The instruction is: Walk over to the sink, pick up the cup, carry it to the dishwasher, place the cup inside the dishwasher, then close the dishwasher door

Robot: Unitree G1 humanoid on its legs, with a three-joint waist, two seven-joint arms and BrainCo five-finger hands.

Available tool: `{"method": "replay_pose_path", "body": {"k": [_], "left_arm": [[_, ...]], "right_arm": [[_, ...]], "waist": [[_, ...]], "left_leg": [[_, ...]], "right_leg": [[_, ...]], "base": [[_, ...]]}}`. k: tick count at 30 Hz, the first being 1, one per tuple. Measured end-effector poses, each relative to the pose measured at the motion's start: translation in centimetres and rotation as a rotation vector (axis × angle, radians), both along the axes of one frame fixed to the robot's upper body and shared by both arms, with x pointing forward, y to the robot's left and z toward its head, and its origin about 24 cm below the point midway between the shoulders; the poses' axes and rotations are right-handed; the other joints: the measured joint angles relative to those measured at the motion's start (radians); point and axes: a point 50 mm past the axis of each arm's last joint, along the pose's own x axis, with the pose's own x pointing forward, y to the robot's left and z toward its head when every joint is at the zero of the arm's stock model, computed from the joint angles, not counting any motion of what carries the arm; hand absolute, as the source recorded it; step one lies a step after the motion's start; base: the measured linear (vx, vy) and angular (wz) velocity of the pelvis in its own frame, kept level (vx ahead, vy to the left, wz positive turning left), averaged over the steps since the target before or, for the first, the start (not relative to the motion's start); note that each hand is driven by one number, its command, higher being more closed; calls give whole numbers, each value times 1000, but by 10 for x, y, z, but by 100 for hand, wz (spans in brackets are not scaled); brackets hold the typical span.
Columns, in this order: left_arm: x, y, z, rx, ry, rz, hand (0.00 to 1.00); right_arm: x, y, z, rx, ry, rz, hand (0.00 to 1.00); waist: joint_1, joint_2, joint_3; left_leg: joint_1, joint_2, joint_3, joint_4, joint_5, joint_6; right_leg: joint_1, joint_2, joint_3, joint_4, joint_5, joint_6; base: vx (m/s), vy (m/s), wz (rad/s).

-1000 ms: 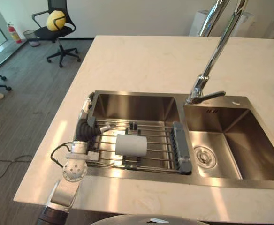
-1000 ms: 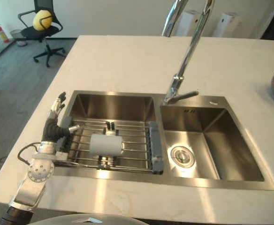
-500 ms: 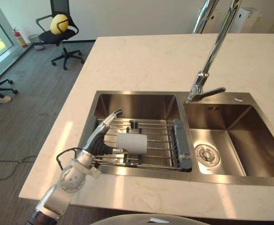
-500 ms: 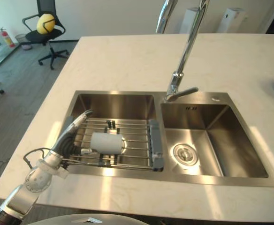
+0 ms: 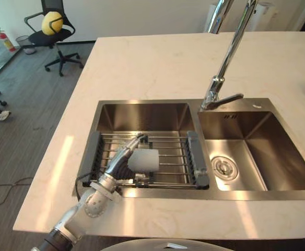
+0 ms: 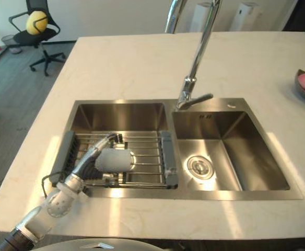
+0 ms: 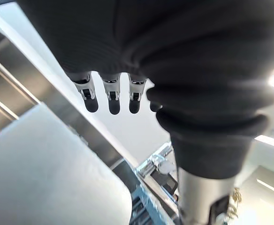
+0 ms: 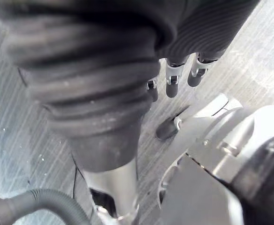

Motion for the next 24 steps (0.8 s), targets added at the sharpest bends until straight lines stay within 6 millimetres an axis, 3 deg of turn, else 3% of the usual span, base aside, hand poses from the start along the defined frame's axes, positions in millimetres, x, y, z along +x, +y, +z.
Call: {"method": "replay_pose_path", "body": {"k": [8, 17, 20, 24], "left_arm": [[15, -4, 0, 39, -40, 46, 0], [26, -8, -1, 62, -114, 99, 0], [34, -7, -14, 159, -99, 127, 0], [34, -13, -16, 223, -99, 85, 0]], "right_arm": [[-7, 0, -1, 20, 10, -36, 0], [-7, 1, -1, 21, 8, -27, 0], [-5, 5, -2, 26, 18, 16, 0], [-4, 6, -2, 30, 20, 28, 0]], "waist": [[-20, -3, 7], [-25, 14, 13], [-40, 12, 14], [-46, 15, 15]], "left_leg": [[12, 5, 2, 0, -5, -7], [18, 8, 12, -12, -13, -15], [19, 14, 12, -13, -13, -15], [20, 14, 8, -12, -13, -14]], "right_leg": [[-3, 7, 27, 0, 4, -3], [-5, 17, 49, 0, 4, -3], [-5, 24, 49, 0, 3, -4], [-6, 24, 49, 0, 1, -3]], "base": [[-22, -13, -10], [-36, -15, -6], [0, 0, 0], [0, 0, 0]]}}
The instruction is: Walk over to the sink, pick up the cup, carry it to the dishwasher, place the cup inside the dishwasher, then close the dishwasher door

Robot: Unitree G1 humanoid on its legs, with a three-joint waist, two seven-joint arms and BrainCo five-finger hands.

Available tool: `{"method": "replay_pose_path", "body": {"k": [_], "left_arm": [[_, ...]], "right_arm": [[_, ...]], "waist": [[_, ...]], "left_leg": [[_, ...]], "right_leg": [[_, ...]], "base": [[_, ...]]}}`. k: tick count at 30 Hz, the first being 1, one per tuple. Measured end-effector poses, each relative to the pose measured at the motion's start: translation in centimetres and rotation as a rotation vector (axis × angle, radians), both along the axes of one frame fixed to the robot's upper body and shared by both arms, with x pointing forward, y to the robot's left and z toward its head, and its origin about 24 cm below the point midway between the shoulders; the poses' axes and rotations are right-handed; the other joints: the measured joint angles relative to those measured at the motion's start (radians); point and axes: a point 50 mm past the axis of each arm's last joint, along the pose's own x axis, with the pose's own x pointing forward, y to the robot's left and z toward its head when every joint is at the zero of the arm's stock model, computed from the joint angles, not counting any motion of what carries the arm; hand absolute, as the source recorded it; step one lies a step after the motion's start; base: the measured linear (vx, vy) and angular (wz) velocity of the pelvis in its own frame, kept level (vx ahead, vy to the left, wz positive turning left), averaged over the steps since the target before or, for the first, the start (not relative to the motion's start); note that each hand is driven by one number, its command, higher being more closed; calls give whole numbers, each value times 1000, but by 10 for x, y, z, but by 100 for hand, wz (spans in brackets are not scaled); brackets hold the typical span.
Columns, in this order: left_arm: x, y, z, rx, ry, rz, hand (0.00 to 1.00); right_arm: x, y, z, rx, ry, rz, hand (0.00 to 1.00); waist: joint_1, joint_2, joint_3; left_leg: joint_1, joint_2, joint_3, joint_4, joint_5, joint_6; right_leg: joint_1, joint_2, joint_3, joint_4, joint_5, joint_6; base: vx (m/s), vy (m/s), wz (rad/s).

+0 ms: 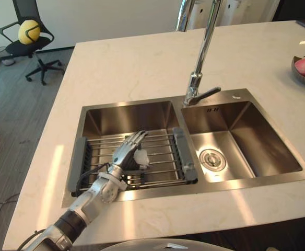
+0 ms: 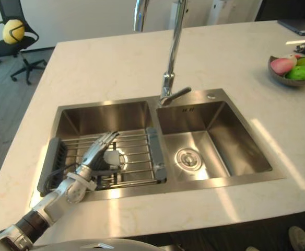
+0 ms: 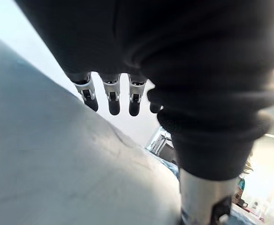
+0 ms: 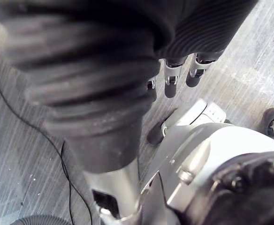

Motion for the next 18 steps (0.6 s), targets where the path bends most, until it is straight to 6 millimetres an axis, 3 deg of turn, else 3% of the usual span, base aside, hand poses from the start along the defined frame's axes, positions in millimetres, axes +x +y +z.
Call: {"method": "replay_pose_path", "body": {"k": [9, 18], "left_arm": [[4, -2, -6, 66, 69, -34, 0], [6, 0, 5, 106, 146, -94, 0]], "right_arm": [[3, 2, 0, -10, 3, 8, 0], [13, 1, 1, -17, -10, 20, 0]], "waist": [[-6, -1, 3], [-6, 3, 26]], "left_leg": [[-4, 0, -22, 0, 0, -1], [-6, 0, -69, 5, 0, -2]], "right_leg": [[1, -2, -13, 0, -6, 3], [18, -8, -53, 0, -16, 3]], "base": [[-2, -2, 3], [-9, -14, 8]]}}
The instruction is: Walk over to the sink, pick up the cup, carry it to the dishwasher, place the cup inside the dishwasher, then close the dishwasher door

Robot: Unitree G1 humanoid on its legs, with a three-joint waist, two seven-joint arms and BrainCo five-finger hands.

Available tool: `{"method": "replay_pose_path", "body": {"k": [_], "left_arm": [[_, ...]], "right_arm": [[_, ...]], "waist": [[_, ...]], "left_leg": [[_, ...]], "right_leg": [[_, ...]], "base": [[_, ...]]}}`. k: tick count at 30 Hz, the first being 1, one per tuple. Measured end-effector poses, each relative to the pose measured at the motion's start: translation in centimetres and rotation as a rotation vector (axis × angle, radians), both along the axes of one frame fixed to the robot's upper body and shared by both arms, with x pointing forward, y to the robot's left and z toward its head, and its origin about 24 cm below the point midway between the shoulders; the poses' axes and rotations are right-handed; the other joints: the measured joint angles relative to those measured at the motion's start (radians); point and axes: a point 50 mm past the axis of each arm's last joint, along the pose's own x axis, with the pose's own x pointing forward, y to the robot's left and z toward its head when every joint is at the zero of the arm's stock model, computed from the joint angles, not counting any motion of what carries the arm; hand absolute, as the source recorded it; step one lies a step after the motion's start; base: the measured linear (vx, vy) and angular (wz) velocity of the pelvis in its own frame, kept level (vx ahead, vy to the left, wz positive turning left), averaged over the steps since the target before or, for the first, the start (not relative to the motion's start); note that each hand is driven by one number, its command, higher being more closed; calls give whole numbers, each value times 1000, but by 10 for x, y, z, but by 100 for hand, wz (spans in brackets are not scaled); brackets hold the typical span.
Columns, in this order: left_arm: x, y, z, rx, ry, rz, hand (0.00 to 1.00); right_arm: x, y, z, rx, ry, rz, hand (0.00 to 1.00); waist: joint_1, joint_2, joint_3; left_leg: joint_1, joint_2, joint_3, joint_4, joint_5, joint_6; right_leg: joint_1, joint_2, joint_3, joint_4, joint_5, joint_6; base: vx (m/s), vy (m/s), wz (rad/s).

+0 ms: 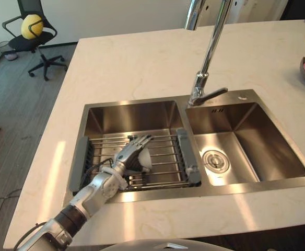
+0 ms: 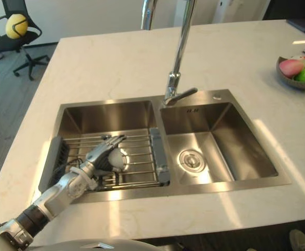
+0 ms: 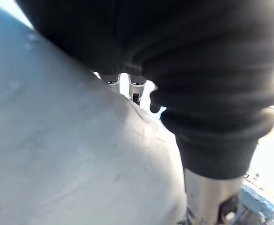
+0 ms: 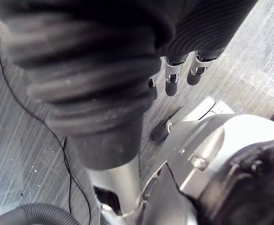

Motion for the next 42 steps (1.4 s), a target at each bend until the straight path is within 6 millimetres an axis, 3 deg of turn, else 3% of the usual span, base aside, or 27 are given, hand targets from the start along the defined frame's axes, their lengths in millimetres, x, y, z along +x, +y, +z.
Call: {"method": "replay_pose_path", "body": {"k": [7, 13, 19, 23, 33, 42], "left_arm": [[-9, 18, 13, -33, -7, -3, 0], [-17, 45, 25, -34, -30, 17, 0], [-35, 53, 17, -23, 26, -7, 0], [-34, 61, 19, -55, 39, 36, 0], [-35, 50, 14, -44, 103, -18, 0], [-36, 50, 12, -54, 95, 5, 0]], "right_arm": [[4, -1, 1, 6, -9, -15, 0], [12, 0, 2, 18, -26, -6, 0], [13, -4, 3, 15, -30, 0, 0], [15, -9, 4, 8, -38, 8, 0], [12, -10, 5, 5, -30, 23, 0], [11, -7, 4, 15, -34, -1, 0]], "waist": [[5, 14, 14], [15, 10, 26], [59, 13, 24], [88, 11, 24], [63, 39, -7], [58, 27, -8]], "left_leg": [[-12, 1, -32, 4, 2, -3], [-33, -9, -67, 14, 10, -1], [-40, -27, -111, 11, 37, 3], [-52, -20, -129, 1, 41, 14], [-48, 1, -98, -8, 38, 6], [-36, -1, -72, -8, 32, 5]], "right_leg": [[0, -9, -29, 0, -5, 1], [2, -14, -60, 0, -5, 1], [29, -36, -112, 0, -4, 1], [24, -34, -119, 0, -2, -1], [-2, -7, -85, 0, 1, -8], [-1, -8, -57, 0, 2, -8]], "base": [[11, -3, 13], [12, 1, 15], [-30, -1, 28], [-99, -34, 13], [-6, -15, -12], [-5, 12, -8]]}}
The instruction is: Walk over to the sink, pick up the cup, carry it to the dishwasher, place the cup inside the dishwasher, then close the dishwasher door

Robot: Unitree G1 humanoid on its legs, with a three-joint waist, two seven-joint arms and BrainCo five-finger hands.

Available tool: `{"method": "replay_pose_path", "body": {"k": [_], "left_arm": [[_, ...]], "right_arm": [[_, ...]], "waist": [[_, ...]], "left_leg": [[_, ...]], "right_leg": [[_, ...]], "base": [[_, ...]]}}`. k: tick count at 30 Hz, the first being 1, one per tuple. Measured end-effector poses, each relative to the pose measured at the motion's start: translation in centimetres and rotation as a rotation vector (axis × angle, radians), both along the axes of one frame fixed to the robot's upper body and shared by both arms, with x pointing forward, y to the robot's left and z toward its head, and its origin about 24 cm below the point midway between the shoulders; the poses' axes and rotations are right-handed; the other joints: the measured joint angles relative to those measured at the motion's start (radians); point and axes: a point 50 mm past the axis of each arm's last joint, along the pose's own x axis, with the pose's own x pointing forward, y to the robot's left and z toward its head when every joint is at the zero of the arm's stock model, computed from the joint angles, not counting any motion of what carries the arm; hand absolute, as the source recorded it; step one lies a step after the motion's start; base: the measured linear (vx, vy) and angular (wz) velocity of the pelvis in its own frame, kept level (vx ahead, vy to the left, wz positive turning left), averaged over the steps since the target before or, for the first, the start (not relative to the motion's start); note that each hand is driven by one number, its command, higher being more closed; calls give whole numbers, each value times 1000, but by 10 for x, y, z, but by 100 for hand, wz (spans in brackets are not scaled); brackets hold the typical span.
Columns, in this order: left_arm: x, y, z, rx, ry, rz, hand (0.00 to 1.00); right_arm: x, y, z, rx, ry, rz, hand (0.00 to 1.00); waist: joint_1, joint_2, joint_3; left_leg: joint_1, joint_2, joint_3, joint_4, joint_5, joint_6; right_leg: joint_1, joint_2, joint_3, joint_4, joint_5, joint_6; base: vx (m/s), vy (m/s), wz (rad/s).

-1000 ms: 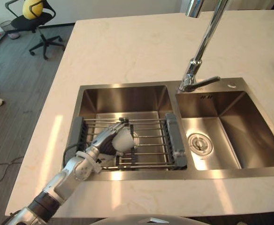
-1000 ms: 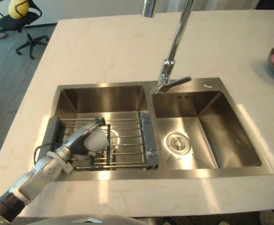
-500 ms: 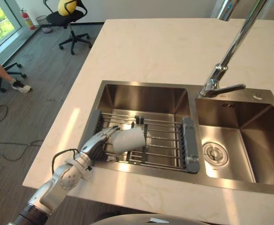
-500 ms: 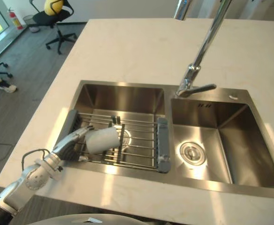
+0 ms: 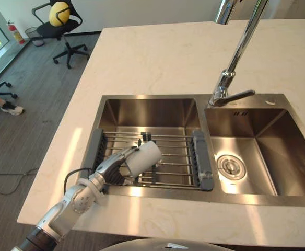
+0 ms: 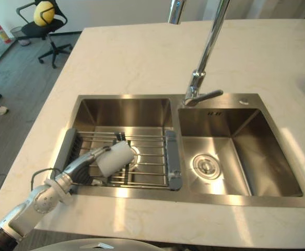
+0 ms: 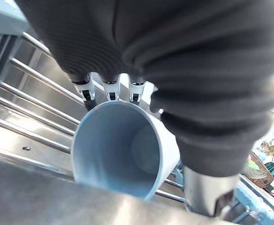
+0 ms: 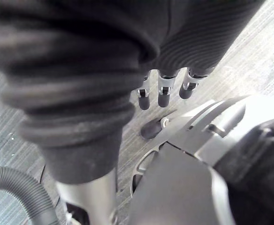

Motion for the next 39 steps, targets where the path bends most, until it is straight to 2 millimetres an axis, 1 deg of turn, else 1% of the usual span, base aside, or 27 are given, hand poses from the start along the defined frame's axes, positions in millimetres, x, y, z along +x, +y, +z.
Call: {"method": "replay_pose_path", "body": {"k": [6, 11, 15, 17, 22, 27, 31, 39], "left_arm": [[0, -1, 1, -29, -38, 43, 0], [2, -2, 2, -94, -41, 80, 0], [3, -12, 4, -198, -12, 87, 0], [3, -18, 4, -230, 20, 62, 0], [3, -26, 5, -250, 39, 25, 0], [2, -35, 8, -286, 68, -16, 0], [6, -36, 9, -281, 86, -11, 0], [10, -30, 4, -257, 103, 78, 0]], "right_arm": [[0, 0, 0, 2, -2, -6, 0], [0, 0, 0, 6, -1, -21, 0], [0, 1, 0, 15, 1, -35, 0], [-1, 1, 0, 17, 2, -42, 0], [-1, 0, 0, 16, 1, -46, 0], [-1, 1, -1, 19, 2, -53, 0], [-1, 1, -1, 19, 2, -53, 0], [-2, 1, -1, 13, 10, -58, 0]], "waist": [[-1, 1, 0], [0, 3, -2], [-3, 3, -2], [-4, 3, -2], [-2, 3, -3], [-14, 7, -4], [-16, 6, -4], [-16, 6, -4]], "left_leg": [[0, 3, 12, -1, -4, -3], [1, 3, 28, -1, -5, -4], [2, 2, 30, 0, -5, -4], [2, 2, 31, 0, -5, -4], [1, 8, 50, -1, -7, -7], [2, 13, 55, 0, -9, -9], [2, 14, 56, 1, -9, -9], [3, 14, 58, 1, -9, -9]], "right_leg": [[-5, 5, 13, 0, 1, -2], [-22, 9, 29, 0, 6, -4], [-21, 9, 31, 0, 6, -4], [-22, 10, 33, 0, 7, -4], [-30, 15, 52, 0, 8, -7], [-35, 18, 54, 0, 11, -10], [-36, 18, 55, 0, 11, -10], [-34, 22, 58, 0, 11, -10]], "base": [[-19, -2, -7], [20, 8, -10], [0, 0, 0], [0, 0, 0], [-23, -9, -10], [0, -2, -4], [0, 0, 0], [0, 0, 0]]}}
